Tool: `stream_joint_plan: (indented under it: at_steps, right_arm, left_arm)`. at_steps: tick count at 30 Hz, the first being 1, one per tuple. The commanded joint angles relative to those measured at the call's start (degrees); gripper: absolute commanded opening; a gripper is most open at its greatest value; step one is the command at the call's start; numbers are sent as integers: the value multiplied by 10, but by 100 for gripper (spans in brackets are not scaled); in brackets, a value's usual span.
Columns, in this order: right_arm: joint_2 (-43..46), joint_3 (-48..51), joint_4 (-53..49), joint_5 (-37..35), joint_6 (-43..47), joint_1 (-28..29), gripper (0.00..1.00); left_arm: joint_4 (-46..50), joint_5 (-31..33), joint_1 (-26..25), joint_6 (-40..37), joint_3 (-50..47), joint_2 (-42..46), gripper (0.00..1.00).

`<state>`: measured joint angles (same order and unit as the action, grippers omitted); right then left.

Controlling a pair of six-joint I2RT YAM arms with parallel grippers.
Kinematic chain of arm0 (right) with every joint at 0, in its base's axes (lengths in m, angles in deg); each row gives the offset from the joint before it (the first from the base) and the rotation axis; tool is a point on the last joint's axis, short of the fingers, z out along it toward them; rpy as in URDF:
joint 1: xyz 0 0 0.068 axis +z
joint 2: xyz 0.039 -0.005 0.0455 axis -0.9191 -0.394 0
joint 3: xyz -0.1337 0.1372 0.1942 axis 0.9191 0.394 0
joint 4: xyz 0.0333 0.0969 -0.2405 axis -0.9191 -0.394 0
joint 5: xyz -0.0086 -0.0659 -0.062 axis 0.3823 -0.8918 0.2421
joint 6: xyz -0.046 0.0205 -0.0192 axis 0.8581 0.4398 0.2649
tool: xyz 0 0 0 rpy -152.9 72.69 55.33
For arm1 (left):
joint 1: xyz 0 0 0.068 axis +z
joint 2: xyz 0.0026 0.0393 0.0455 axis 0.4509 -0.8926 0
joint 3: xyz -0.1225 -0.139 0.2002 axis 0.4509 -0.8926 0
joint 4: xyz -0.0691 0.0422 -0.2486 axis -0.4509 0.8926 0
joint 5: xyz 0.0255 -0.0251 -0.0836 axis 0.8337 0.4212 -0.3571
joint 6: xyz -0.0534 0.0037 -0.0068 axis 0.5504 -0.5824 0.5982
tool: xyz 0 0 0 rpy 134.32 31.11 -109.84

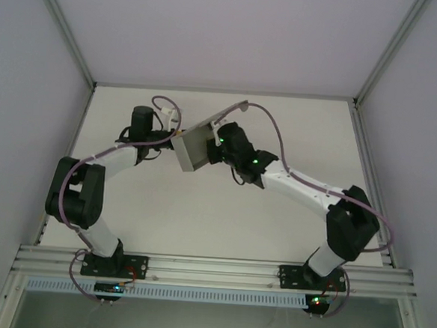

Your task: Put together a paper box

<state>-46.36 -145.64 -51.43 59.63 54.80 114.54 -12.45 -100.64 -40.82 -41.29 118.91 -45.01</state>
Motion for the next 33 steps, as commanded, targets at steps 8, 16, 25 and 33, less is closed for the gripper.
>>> stream_joint_plan:
  at_steps: [8,16,25,33]
  right_arm:
    - [-9,23,-52,-70,-85,-3,0]
    - [184,161,40,106,-20,-47,0]
    - [138,183,-141,9,-73,-97,0]
    - [-45,125,-207,-44,-129,-74,0]
  left_arm:
    - [22,-56,-44,-67,43,38,100]
    - [114,126,-9,-69,2,37,100]
    - [281,386,5,-49,-12,97,100]
    - [301,422,5,-53,-31,124,99]
